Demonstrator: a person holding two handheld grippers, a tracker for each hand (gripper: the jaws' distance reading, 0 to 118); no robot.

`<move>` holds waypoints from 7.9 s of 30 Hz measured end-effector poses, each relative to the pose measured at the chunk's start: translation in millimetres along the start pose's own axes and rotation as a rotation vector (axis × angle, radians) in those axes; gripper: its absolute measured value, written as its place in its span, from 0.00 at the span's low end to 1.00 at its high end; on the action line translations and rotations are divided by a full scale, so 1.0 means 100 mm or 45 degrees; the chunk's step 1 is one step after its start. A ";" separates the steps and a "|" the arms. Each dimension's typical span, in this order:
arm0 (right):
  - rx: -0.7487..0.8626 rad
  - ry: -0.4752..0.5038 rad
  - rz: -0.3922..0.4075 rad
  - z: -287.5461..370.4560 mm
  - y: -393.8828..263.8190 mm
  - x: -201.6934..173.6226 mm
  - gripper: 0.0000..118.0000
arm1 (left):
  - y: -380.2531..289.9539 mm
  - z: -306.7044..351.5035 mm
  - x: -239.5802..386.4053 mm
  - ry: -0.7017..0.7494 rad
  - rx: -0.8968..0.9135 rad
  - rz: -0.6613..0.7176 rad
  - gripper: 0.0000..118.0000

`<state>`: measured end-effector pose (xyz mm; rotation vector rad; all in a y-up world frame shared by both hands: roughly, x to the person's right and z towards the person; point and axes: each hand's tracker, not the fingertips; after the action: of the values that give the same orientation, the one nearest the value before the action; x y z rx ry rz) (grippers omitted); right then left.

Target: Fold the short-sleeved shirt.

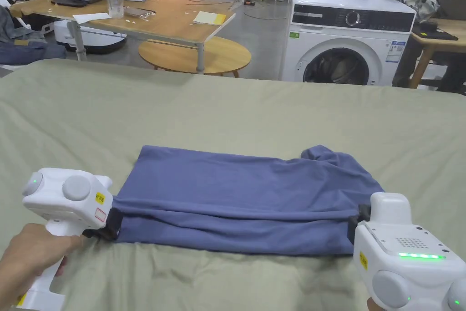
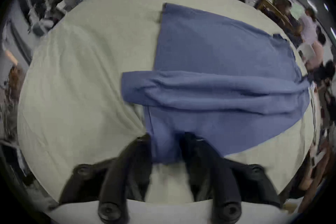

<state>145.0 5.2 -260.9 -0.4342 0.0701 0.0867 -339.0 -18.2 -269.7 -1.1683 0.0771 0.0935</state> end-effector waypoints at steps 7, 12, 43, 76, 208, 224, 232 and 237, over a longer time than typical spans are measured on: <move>-0.165 0.046 -0.036 -0.12 0.00 0.36 0.00 | -0.19 0.21 -0.19 -0.110 0.176 0.131 0.00; -0.344 0.020 -0.039 -0.34 -0.01 0.71 0.39 | -0.36 0.41 -0.21 -0.133 0.235 0.125 0.00; -0.486 0.136 0.052 -0.01 0.08 0.79 0.05 | -0.78 1.04 -0.32 -0.178 0.411 0.170 0.00; 0.214 0.010 0.003 0.52 0.22 -0.16 0.33 | -0.98 1.12 0.38 -0.073 1.032 0.084 0.29; -0.756 -0.053 0.217 0.11 -0.47 0.80 0.33 | -1.11 0.49 -0.33 -0.105 0.185 0.114 0.15; 0.244 -0.009 -0.029 0.60 0.18 -0.06 0.45 | -0.97 1.29 0.43 0.037 1.157 0.035 0.32; 0.416 0.013 -0.043 0.72 0.21 -0.56 0.00 | -1.00 1.43 0.49 0.054 1.196 0.041 0.00; 0.428 0.061 -0.077 0.70 0.25 -0.83 0.00 | -1.06 1.40 0.18 0.007 1.052 0.083 0.00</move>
<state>63.9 51.9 -201.4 -0.1019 0.1165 0.0045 -306.9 70.1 -120.5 -0.3411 0.1421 0.1021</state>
